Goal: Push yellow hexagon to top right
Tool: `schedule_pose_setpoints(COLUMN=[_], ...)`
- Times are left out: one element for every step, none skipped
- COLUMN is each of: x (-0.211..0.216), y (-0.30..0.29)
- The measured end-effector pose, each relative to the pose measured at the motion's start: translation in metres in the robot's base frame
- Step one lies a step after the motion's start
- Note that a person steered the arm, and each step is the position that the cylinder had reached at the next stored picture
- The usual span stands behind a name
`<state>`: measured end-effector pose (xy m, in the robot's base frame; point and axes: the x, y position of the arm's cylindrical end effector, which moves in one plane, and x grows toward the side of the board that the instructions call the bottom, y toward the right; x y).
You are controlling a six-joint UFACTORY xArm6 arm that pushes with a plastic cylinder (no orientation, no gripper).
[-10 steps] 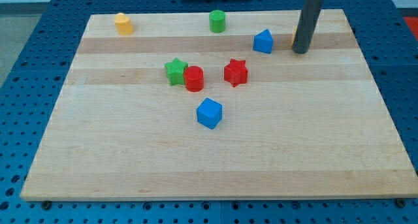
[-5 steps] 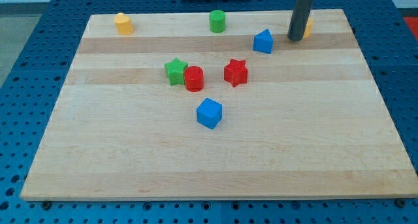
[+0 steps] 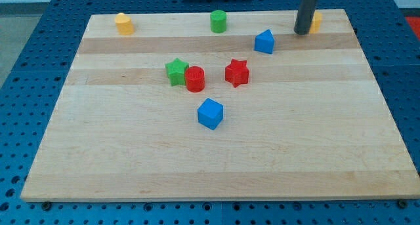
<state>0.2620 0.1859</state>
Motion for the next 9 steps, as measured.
schedule_pose_setpoints(x=[0.000, 0.000, 0.000, -0.006, -0.021, -0.034, -0.041, -0.041, -0.041], y=[0.004, 0.003, -0.019, -0.034, -0.030, -0.027, -0.026, -0.023, -0.012])
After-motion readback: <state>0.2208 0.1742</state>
